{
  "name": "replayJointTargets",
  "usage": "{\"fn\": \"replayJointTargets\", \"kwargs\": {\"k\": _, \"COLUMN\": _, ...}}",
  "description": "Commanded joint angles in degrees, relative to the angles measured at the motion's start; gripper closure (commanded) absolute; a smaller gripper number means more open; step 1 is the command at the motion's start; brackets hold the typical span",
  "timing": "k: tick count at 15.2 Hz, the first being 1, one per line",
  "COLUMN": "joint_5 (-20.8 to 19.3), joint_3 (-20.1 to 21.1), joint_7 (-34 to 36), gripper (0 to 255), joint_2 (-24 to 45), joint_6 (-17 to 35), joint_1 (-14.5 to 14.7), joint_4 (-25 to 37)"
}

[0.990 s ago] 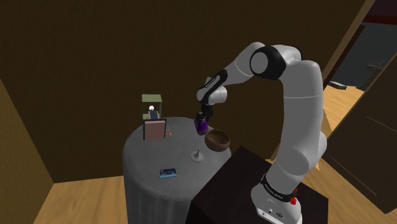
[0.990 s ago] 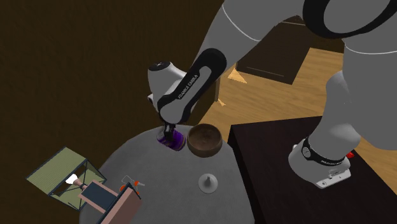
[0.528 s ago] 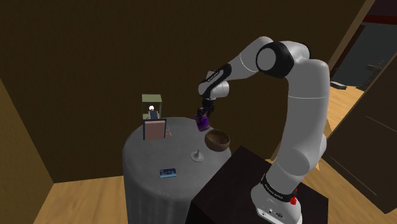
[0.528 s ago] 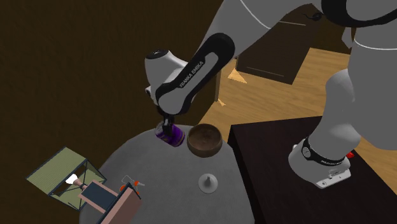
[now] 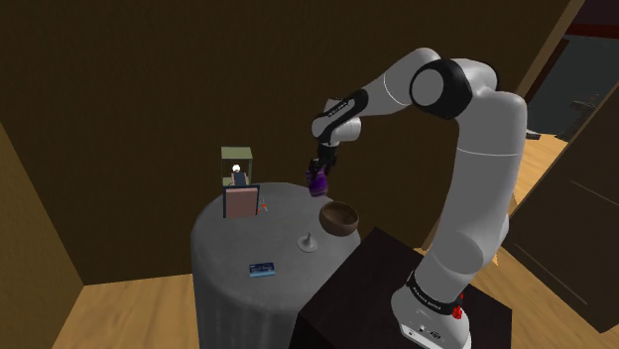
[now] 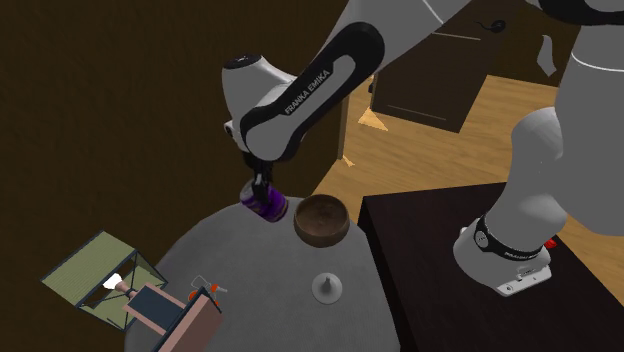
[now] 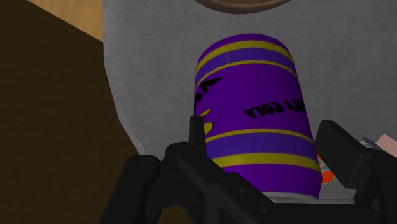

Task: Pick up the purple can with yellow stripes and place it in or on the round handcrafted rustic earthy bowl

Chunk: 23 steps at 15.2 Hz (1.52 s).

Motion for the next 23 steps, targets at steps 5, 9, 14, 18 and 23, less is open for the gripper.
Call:
{"fn": "replayJointTargets", "kwargs": {"k": 5, "joint_5": -1.17, "joint_3": -0.47, "joint_7": 0.86, "gripper": 255, "joint_2": -3.4, "joint_6": -3.88, "joint_1": 0.43, "joint_4": 0.6}}
{"fn": "replayJointTargets", "kwargs": {"k": 9, "joint_5": -1.83, "joint_3": -0.7, "joint_7": 1.31, "gripper": 255, "joint_2": -5.32, "joint_6": -6.56, "joint_1": 0.6, "joint_4": 1.41}}
{"fn": "replayJointTargets", "kwargs": {"k": 14, "joint_5": -3.3, "joint_3": -1.3, "joint_7": 1.61, "gripper": 255, "joint_2": -10.69, "joint_6": -7.13, "joint_1": 0.72, "joint_4": -3.23}}
{"fn": "replayJointTargets", "kwargs": {"k": 18, "joint_5": -6.02, "joint_3": -2.17, "joint_7": 2.02, "gripper": 255, "joint_2": -19.6, "joint_6": -6.21, "joint_1": 0.34, "joint_4": -12.8}}
{"fn": "replayJointTargets", "kwargs": {"k": 23, "joint_5": -9.99, "joint_3": -2.89, "joint_7": 2.66, "gripper": 255, "joint_2": -31.29, "joint_6": -6.91, "joint_1": -1.25, "joint_4": -23.49}}
